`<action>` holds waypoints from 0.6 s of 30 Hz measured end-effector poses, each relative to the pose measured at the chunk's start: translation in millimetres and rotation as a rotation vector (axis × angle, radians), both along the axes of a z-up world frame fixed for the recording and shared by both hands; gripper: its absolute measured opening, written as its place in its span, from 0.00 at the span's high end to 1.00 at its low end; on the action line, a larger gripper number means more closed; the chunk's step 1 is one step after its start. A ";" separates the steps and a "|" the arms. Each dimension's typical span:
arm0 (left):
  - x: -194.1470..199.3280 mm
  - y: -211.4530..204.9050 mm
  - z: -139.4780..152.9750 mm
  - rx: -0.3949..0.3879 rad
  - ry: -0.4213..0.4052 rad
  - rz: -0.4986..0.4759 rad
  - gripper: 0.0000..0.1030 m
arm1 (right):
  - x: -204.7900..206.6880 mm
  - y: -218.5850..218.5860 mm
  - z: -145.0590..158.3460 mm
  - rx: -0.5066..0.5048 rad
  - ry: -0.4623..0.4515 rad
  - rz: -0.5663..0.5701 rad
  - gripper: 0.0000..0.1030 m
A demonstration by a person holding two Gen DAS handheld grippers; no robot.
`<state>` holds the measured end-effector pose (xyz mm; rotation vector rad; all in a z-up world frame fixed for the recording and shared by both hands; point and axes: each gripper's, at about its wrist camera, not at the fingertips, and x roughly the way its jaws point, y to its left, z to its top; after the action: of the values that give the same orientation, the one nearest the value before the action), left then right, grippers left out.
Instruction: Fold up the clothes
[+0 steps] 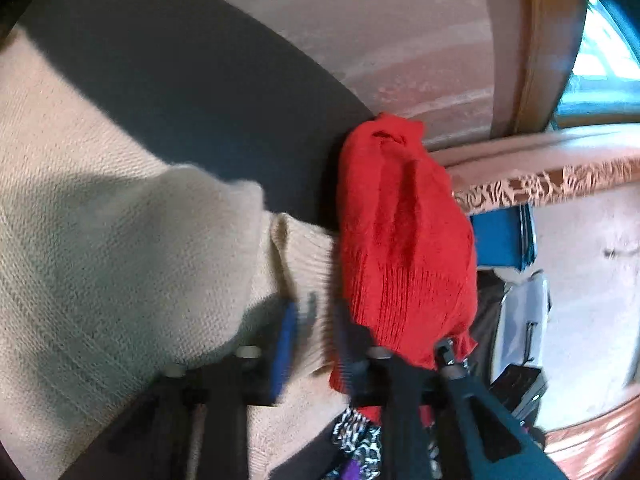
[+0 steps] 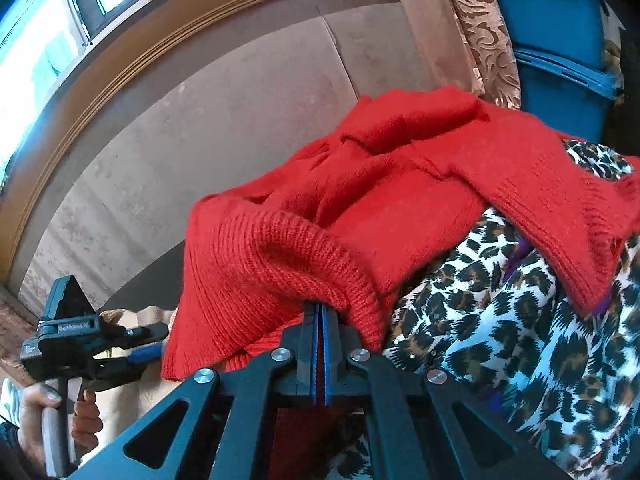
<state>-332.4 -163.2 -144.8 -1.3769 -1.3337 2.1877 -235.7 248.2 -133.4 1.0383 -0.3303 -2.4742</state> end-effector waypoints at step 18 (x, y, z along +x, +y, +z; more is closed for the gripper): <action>108.9 -119.9 118.9 0.108 0.431 0.285 0.97 | 35.0 -59.5 49.5 0.223 0.172 0.160 0.15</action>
<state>-223.5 -283.1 -26.0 -0.6523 -1.5145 2.3642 -200.7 188.6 -83.9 0.8883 0.0820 -2.4716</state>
